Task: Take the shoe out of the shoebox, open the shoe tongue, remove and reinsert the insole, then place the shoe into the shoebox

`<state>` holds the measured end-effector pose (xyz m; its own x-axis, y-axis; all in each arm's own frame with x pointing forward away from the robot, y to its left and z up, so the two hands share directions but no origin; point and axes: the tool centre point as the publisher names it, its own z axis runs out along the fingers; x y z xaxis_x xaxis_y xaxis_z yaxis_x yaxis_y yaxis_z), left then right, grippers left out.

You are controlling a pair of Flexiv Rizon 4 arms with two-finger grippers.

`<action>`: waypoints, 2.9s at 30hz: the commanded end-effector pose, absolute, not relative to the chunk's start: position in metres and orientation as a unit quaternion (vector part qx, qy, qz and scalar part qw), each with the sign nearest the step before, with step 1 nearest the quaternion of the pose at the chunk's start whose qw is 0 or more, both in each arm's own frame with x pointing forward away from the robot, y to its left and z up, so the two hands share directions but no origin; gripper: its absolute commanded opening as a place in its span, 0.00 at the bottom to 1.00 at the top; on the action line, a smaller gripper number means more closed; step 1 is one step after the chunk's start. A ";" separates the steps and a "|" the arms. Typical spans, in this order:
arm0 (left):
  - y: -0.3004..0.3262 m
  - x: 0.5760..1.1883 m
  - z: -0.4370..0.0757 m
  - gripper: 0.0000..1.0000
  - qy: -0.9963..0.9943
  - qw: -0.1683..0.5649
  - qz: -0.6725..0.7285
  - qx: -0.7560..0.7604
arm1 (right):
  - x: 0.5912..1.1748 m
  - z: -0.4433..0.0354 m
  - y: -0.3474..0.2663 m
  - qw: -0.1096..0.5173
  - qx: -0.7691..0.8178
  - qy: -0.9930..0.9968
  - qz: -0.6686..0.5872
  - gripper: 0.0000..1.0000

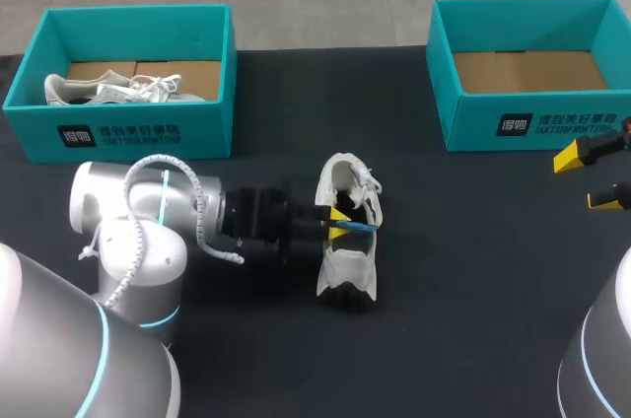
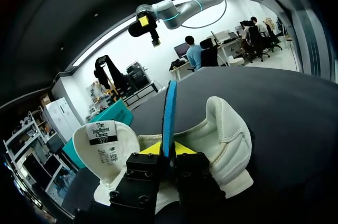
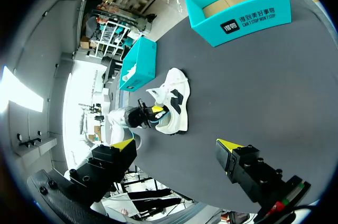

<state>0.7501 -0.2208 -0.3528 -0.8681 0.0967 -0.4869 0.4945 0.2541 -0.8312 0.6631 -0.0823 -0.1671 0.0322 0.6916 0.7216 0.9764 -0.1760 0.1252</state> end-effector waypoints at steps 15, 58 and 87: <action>-0.220 0.734 -0.344 0.00 0.781 0.160 -0.568 0.204 | 0.653 -0.166 -0.083 0.194 -0.693 -0.599 -0.352 1.00; -0.218 0.743 -0.363 0.00 0.792 0.128 -0.566 0.191 | 0.653 -0.166 -0.083 0.194 -0.693 -0.599 -0.352 1.00; -0.205 0.736 -0.303 0.00 0.789 0.106 -0.545 0.264 | 0.653 -0.166 -0.083 0.194 -0.693 -0.599 -0.352 1.00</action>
